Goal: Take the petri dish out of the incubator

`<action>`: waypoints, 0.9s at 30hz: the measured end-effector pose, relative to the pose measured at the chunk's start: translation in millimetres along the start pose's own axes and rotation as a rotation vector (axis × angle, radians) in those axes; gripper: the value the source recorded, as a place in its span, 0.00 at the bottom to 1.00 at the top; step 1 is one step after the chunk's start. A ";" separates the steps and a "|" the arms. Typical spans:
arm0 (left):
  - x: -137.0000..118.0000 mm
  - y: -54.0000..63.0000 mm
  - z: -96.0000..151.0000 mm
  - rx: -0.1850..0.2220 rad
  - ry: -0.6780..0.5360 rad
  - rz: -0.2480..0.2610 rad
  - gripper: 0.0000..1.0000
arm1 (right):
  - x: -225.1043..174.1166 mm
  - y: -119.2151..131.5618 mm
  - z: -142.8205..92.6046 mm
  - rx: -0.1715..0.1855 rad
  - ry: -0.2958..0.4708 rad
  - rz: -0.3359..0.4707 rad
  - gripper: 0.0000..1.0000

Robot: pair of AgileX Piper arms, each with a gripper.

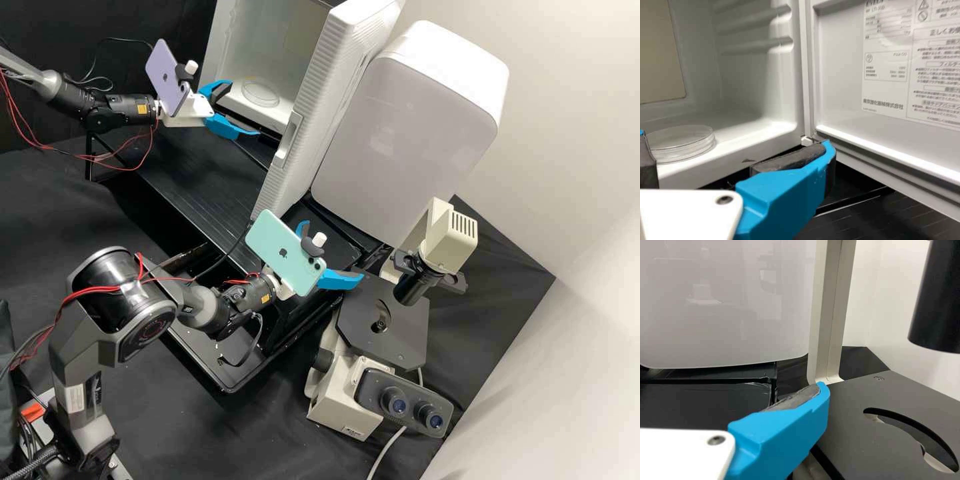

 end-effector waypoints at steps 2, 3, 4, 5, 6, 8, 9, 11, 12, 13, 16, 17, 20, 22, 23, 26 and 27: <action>3.5 1.0 0.2 0.000 -0.001 0.007 1.00 | 0.0 0.0 0.0 0.000 0.000 0.000 1.00; 5.1 1.6 0.3 0.000 -0.002 0.010 1.00 | 0.0 0.0 0.0 0.000 0.000 0.000 1.00; 6.4 1.4 0.2 0.000 -0.002 0.009 1.00 | 0.0 0.0 0.0 0.000 0.000 0.000 1.00; 8.2 1.5 1.1 0.000 -0.004 0.010 1.00 | 0.0 0.0 0.0 0.000 0.000 0.000 1.00; 8.9 2.5 1.1 -0.003 -0.002 0.011 1.00 | 0.0 0.0 0.0 0.000 0.000 0.000 1.00; 9.1 2.5 0.7 -0.009 0.003 0.007 1.00 | 0.0 0.0 0.0 0.000 0.000 0.000 1.00; 9.3 2.9 0.8 -0.007 0.003 0.008 1.00 | 0.0 0.0 0.0 0.000 0.000 0.000 1.00; 9.3 3.1 -0.5 -0.012 0.017 0.010 1.00 | 0.0 0.0 0.0 0.000 0.000 0.000 1.00; 9.3 3.2 -1.2 -0.018 0.024 0.012 1.00 | 0.0 0.0 0.0 0.000 0.000 0.000 1.00; 9.3 3.4 -2.3 -0.025 0.036 0.014 1.00 | 0.0 0.0 0.0 0.000 0.000 0.000 1.00; 9.2 3.6 -4.3 -0.045 0.058 0.017 1.00 | 0.0 0.0 0.0 0.000 0.000 0.000 1.00; 8.9 3.3 -5.4 -0.038 0.062 0.016 1.00 | 0.0 0.0 0.0 0.000 0.000 0.000 1.00; 8.7 3.5 -9.4 -0.034 0.074 0.016 1.00 | 0.0 0.0 0.0 0.000 0.000 0.000 1.00; 8.5 4.1 -12.9 -0.046 0.089 0.019 1.00 | 0.0 0.0 0.0 0.000 0.000 0.000 1.00; 8.5 4.3 -13.8 -0.048 0.092 0.020 1.00 | 0.0 0.0 0.0 0.000 0.000 0.000 1.00; 9.9 3.0 -17.7 -0.059 0.107 0.018 1.00 | 0.0 0.0 0.0 0.000 0.000 0.000 1.00; 12.7 2.7 -19.2 -0.070 0.115 0.018 1.00 | 0.0 0.0 0.0 0.000 0.000 0.000 1.00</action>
